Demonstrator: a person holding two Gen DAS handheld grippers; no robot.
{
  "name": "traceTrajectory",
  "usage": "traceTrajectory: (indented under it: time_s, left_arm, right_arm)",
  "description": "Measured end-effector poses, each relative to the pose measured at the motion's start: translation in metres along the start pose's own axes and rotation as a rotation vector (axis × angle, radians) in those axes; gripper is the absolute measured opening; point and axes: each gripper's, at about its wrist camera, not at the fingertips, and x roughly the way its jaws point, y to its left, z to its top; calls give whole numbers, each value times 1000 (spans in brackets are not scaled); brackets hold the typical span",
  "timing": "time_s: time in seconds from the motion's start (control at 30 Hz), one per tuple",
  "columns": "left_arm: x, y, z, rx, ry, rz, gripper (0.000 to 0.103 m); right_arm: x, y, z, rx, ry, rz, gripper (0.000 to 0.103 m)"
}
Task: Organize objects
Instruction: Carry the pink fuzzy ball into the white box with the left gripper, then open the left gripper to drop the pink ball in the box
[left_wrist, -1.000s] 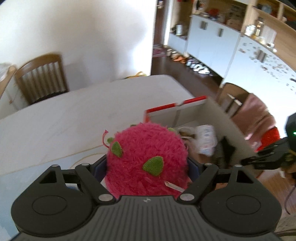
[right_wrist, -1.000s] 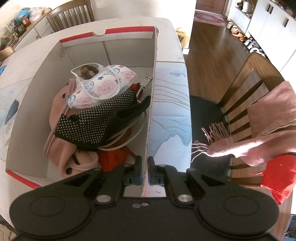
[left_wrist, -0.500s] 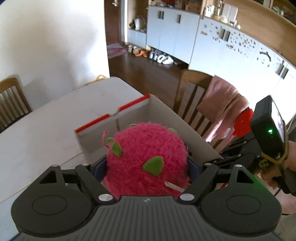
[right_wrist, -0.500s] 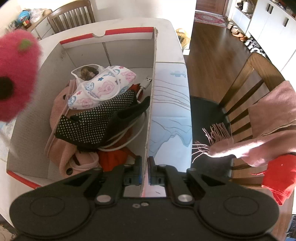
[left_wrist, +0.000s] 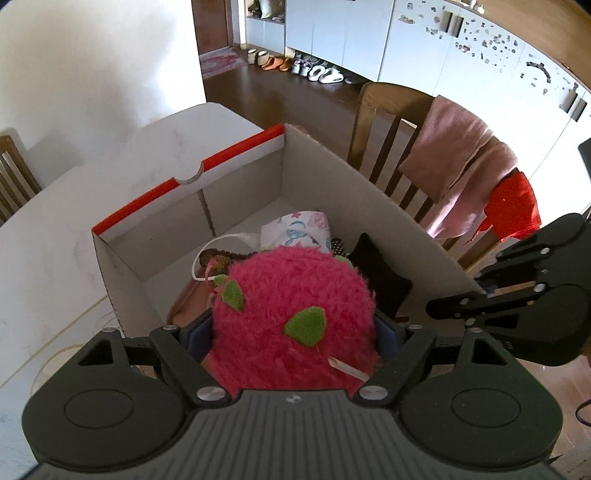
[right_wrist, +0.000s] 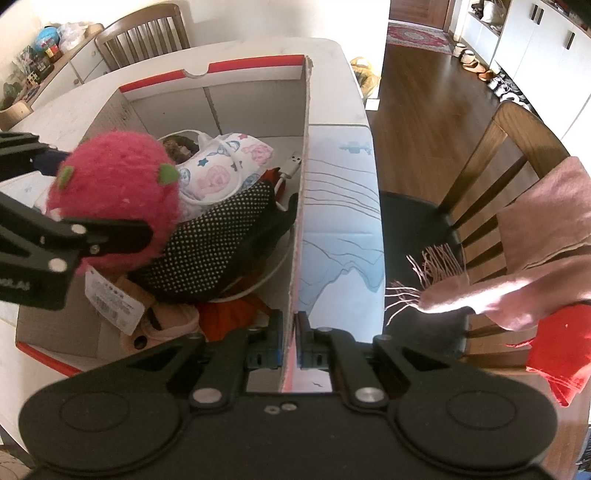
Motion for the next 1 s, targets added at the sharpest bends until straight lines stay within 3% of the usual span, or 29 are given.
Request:
traceTrajectory:
  time_s: [0.3, 0.77, 0.9, 1.0]
  left_arm:
    - [12, 1, -10, -1, 37, -11, 87]
    - [6, 4, -20, -34, 1, -27, 88]
    - [-1, 5, -23, -43, -19, -41, 98]
    - [-9, 4, -28, -49, -35, -52, 99]
  right_arm:
    - [0, 0, -1, 1, -1, 2, 6]
    - [0, 0, 0, -7, 1, 4, 6]
    - [0, 0, 0, -8, 1, 6, 7]
    - [1, 0, 0, -13, 2, 10, 7]
